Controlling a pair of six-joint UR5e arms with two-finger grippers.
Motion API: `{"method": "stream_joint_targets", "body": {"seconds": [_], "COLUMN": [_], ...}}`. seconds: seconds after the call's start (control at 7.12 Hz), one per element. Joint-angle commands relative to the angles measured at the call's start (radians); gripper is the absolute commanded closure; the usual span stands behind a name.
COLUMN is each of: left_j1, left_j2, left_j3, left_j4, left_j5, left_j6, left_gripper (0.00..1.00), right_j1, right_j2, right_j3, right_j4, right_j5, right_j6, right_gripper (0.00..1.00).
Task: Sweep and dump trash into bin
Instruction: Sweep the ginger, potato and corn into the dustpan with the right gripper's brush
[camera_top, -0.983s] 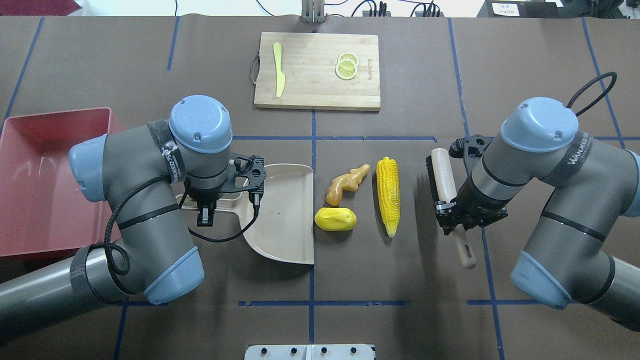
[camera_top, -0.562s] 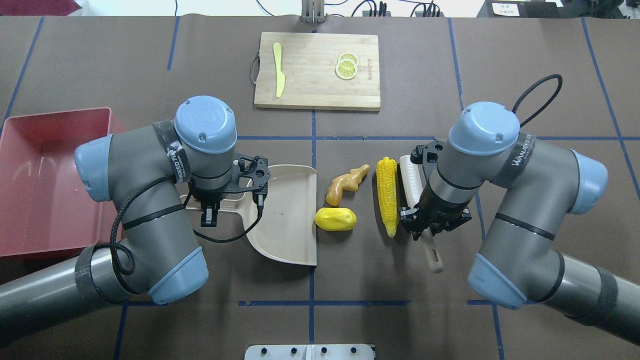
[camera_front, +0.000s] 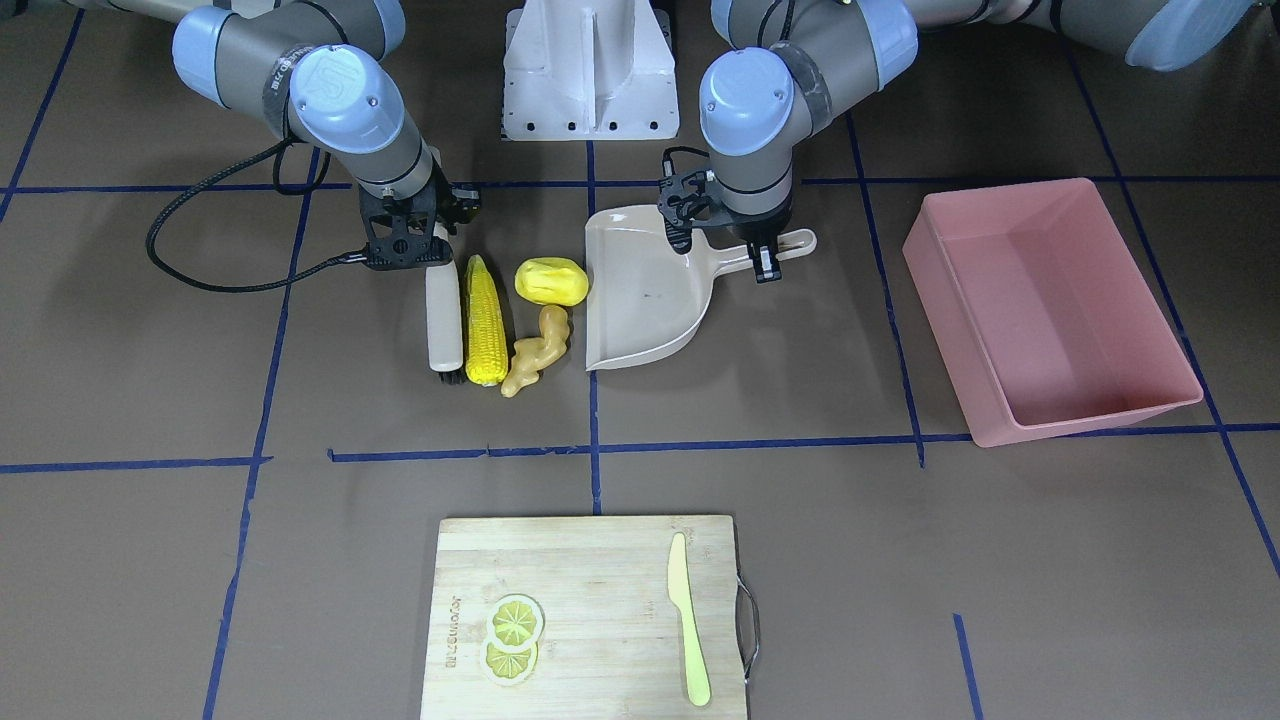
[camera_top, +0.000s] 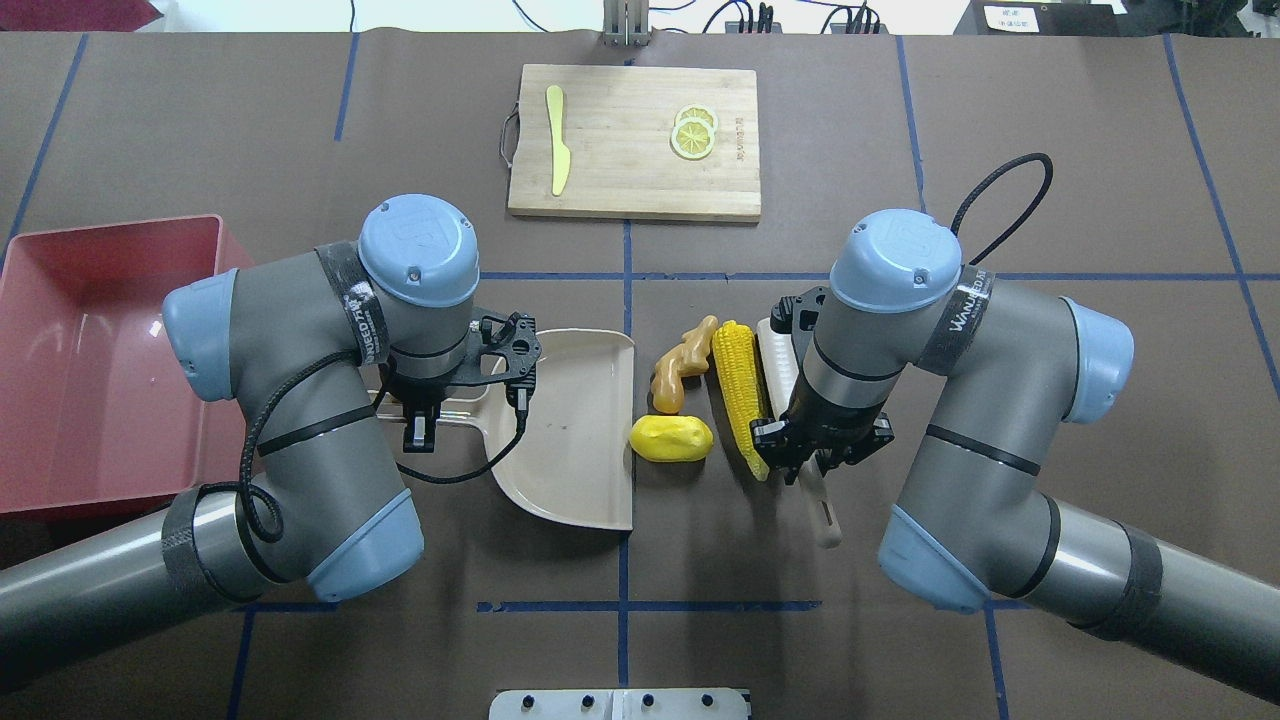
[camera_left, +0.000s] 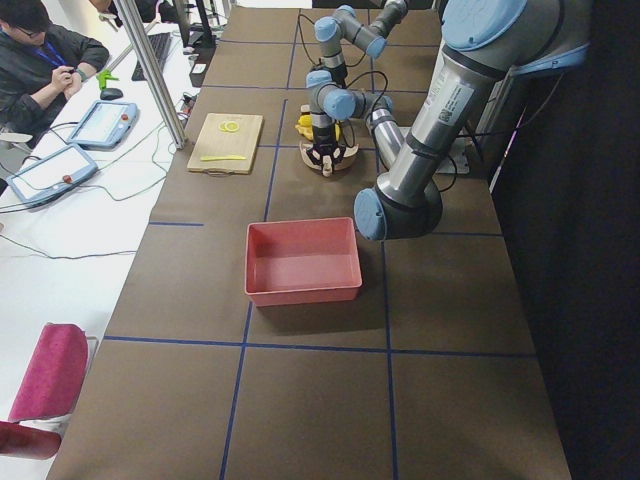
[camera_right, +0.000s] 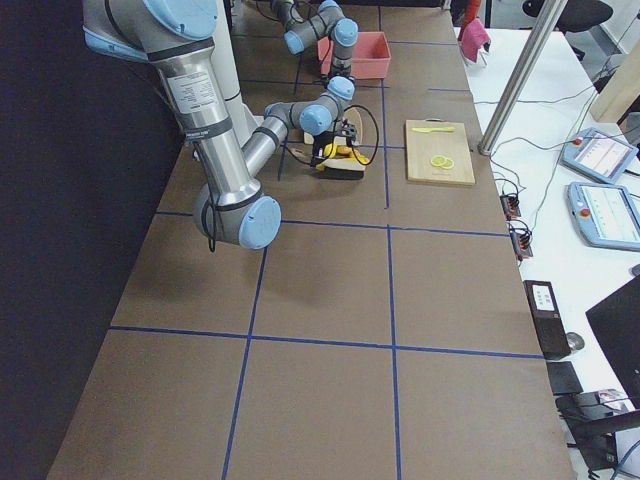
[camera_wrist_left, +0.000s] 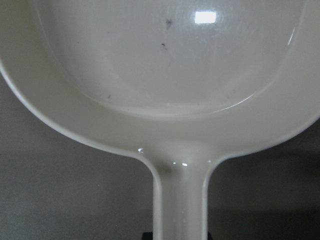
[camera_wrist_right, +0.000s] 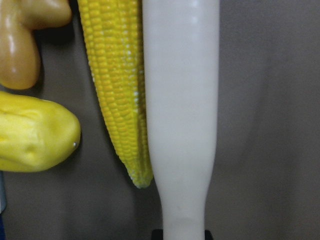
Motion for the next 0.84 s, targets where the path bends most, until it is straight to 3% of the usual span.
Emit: {"method": "stream_joint_targets", "body": {"seconds": [0.0, 0.42, 0.7], "left_j1": [0.000, 0.000, -0.003], "left_j2": [-0.003, -0.092, -0.093], "left_j3": [0.011, 0.110, 0.110], "left_j4": [-0.002, -0.003, -0.003], "left_j5": [0.000, 0.000, 0.000], "left_j6": [0.000, -0.043, -0.044], "left_gripper": [1.00, 1.00, 1.00], "right_j1": [-0.025, -0.059, -0.073], "right_j2": [0.022, 0.057, 0.082], "right_j3": [-0.007, -0.004, -0.005], "right_j4": [0.002, 0.003, 0.005], "right_j5": [-0.002, -0.003, -0.003], "right_j6": [0.000, 0.009, 0.012], "right_gripper": [1.00, 1.00, 1.00]}}
